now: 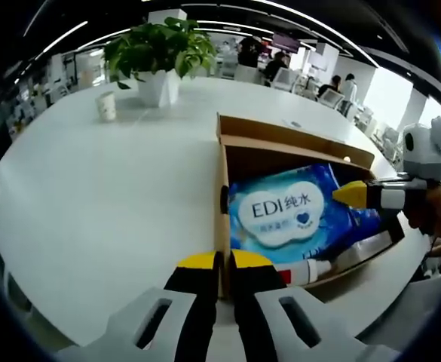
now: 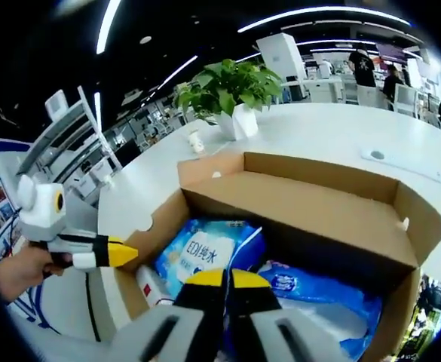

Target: Operate the shoe box by opening the lid, removing the specified soft item, and placing it in the target area until the item is outside and the box remains undamaged.

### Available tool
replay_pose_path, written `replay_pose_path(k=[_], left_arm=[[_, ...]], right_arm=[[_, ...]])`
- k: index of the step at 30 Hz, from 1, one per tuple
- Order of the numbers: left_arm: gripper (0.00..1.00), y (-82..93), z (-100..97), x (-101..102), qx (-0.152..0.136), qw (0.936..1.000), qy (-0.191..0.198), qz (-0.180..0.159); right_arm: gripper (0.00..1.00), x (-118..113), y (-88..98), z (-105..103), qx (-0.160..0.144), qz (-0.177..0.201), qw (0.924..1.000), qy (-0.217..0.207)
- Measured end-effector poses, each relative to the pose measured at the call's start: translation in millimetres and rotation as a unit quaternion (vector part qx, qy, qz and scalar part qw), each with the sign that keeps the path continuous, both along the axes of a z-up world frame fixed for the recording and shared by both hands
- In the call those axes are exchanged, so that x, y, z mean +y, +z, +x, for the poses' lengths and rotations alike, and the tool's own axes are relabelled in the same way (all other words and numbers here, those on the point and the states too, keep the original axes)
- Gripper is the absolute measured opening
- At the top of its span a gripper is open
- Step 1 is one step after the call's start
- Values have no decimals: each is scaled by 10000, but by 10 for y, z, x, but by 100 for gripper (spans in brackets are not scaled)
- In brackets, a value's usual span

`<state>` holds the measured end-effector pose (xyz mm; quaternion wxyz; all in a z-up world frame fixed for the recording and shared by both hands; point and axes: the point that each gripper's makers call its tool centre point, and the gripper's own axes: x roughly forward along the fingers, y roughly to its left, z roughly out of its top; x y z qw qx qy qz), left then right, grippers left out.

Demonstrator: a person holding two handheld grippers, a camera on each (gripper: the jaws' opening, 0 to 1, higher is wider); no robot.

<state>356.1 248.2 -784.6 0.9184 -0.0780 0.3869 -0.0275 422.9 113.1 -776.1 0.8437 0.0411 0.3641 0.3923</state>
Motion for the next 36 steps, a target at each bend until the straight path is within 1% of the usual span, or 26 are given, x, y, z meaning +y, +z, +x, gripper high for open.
replay_pose_path(k=[5, 14, 23, 36], left_arm=[[3, 1, 4, 1, 19, 10000, -2, 5], [3, 0, 5, 8, 68, 10000, -44, 37], [3, -13, -14, 9, 72, 9999, -36, 70], [3, -9, -26, -15, 91, 9999, -28, 78]], right_arm=[[0, 4, 38, 5, -67, 3, 10000, 66], [0, -7, 222, 49, -278, 70, 9995, 142], [0, 2, 311, 58, -320, 115, 9993, 169], [0, 11, 551, 64, -481, 276, 9984, 129]])
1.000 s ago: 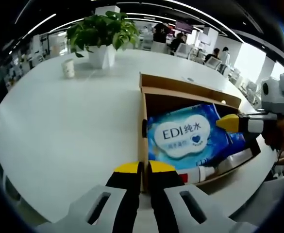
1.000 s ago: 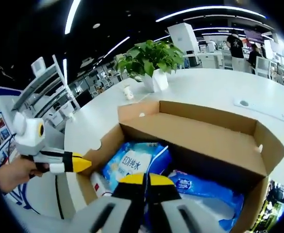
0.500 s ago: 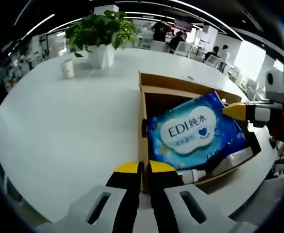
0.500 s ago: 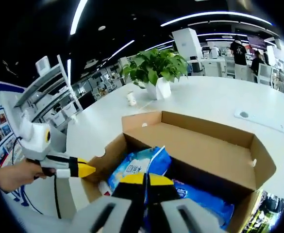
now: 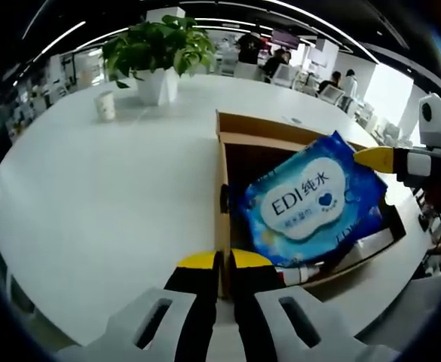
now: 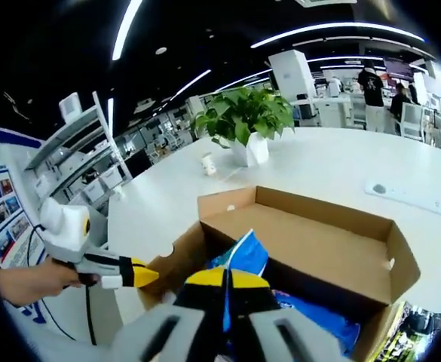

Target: Operate the shoe box by opening the lid, removing the specified soft item, and placing it in the target area until the item is outside and the box remains undamaged.

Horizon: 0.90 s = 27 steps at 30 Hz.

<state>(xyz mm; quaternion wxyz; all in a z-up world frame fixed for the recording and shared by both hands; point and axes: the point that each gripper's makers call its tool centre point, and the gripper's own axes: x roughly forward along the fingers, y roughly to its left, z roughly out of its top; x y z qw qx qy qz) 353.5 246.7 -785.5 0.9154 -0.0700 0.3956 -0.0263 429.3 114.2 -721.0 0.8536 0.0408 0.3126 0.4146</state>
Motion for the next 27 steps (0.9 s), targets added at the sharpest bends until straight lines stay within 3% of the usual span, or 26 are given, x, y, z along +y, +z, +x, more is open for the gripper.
replay_pose_path(k=[27], left_arm=[[3, 17, 13, -2, 98, 9999, 49, -131]], right_arm=[[0, 0, 361, 2, -31, 483, 9988, -106]])
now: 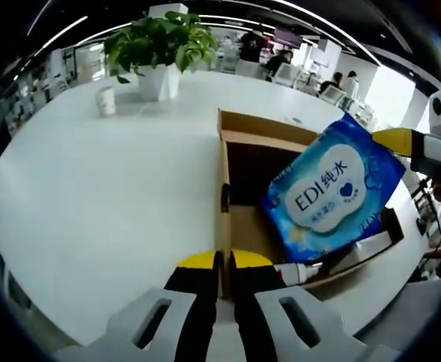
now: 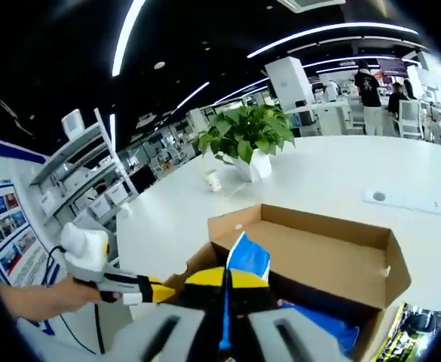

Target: Operate the shoe box by opening the lid, removing the specified soft item, and placing it in the target area until the item is outside and the box remains undamaged.

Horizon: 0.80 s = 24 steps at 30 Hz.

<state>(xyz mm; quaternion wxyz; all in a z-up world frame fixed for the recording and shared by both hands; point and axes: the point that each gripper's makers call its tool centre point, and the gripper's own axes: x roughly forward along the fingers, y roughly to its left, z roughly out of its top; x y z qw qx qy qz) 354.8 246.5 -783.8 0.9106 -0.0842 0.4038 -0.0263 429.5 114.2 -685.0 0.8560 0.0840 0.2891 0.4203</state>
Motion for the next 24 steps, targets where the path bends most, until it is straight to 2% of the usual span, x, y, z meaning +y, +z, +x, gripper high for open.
replay_pose_path(k=[14, 20, 24], left_arm=[[3, -23, 25, 27, 21, 10000, 2, -19], [3, -42, 46, 57, 19, 10000, 2, 8], [3, -45, 49, 65, 14, 10000, 16, -24]], right_arm=[[0, -61, 171, 28, -16, 175, 9998, -29], [0, -129, 322, 50, -46, 331, 9994, -98], [0, -193, 444, 71, -187, 356, 9991, -137]])
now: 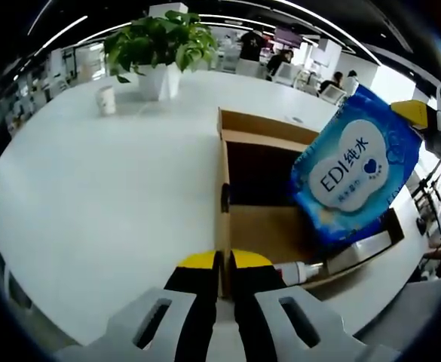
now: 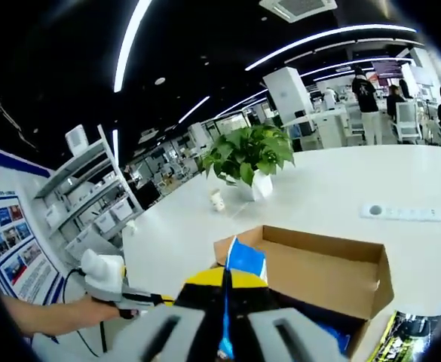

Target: Operate the shoe box by opening the lid, removing the specified soft item, and placing it in the target area until the item is outside and the box remains undamaged.

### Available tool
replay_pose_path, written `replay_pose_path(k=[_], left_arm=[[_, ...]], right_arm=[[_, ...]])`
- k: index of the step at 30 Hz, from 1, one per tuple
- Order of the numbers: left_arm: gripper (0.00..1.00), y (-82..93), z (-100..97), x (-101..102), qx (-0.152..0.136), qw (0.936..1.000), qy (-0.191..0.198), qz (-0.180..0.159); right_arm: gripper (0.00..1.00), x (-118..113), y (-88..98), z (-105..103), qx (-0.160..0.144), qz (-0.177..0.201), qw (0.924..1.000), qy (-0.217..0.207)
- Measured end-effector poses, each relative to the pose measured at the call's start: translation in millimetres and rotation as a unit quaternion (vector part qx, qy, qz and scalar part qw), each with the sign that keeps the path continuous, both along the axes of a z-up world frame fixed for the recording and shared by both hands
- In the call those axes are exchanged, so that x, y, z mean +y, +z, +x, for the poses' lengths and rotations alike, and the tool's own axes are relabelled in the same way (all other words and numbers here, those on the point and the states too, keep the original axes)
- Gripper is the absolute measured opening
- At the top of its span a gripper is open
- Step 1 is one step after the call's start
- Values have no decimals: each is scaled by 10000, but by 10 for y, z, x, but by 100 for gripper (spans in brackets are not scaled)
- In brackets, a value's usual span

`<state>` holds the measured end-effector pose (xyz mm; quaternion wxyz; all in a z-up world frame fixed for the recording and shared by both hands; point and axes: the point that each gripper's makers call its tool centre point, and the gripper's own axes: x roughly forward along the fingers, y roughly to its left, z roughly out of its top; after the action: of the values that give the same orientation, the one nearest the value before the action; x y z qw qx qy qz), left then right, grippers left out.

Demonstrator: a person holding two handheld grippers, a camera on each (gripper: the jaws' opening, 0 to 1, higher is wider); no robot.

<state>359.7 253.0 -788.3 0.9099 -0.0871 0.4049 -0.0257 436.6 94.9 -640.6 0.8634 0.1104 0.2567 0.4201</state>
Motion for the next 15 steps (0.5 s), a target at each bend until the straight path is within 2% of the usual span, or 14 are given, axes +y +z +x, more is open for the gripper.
replay_pose_path(k=[11, 15], left_arm=[[3, -14, 5, 7, -9, 10000, 30, -20], [3, -3, -10, -6, -15, 10000, 56, -44]], right_arm=[[0, -217, 305, 54, -181, 147, 9996, -147], [0, -316, 410, 74, -163, 265, 9992, -250]])
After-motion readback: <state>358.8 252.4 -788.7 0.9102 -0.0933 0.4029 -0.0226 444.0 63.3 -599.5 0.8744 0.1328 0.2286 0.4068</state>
